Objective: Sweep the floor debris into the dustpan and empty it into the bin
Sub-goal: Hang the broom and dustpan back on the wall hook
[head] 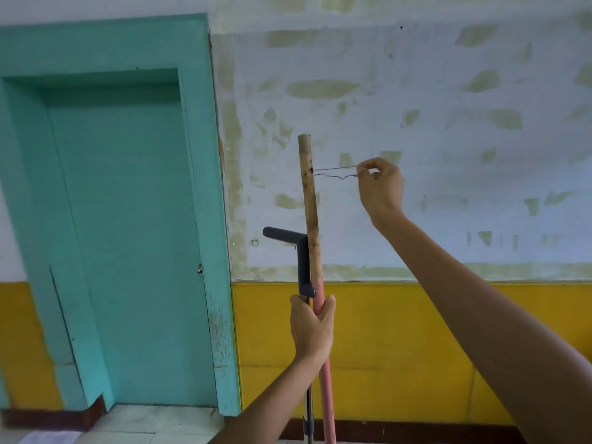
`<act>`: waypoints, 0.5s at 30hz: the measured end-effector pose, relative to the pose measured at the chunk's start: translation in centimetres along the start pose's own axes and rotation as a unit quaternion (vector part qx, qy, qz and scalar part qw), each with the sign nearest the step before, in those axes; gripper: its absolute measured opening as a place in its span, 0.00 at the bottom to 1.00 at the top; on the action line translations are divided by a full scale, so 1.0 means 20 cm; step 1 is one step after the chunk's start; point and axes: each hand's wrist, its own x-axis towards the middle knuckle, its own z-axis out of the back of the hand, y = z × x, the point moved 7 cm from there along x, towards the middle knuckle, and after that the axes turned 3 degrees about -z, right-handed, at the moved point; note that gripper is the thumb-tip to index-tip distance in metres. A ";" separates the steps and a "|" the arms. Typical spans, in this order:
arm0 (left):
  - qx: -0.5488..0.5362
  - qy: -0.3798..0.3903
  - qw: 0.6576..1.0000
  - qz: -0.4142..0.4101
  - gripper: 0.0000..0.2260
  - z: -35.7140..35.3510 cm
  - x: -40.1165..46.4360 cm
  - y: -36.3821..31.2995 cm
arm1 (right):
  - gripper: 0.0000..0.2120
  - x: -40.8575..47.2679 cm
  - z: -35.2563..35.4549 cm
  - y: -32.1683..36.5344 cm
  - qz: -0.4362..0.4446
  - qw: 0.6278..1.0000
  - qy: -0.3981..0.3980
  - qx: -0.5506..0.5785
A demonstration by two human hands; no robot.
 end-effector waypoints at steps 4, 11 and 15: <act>0.017 -0.002 1.000 0.015 0.13 0.03 -0.03 0.17 | 0.08 0.05 -0.07 0.00 -0.035 0.994 0.037 0.096; 0.053 0.005 0.997 0.050 0.16 -0.06 -0.03 0.36 | 0.04 0.16 -0.29 -0.02 -0.023 0.994 0.070 0.083; 0.089 -0.008 0.994 0.061 0.18 -0.11 0.08 0.42 | 0.05 0.25 -0.43 -0.11 -0.045 0.987 0.104 0.112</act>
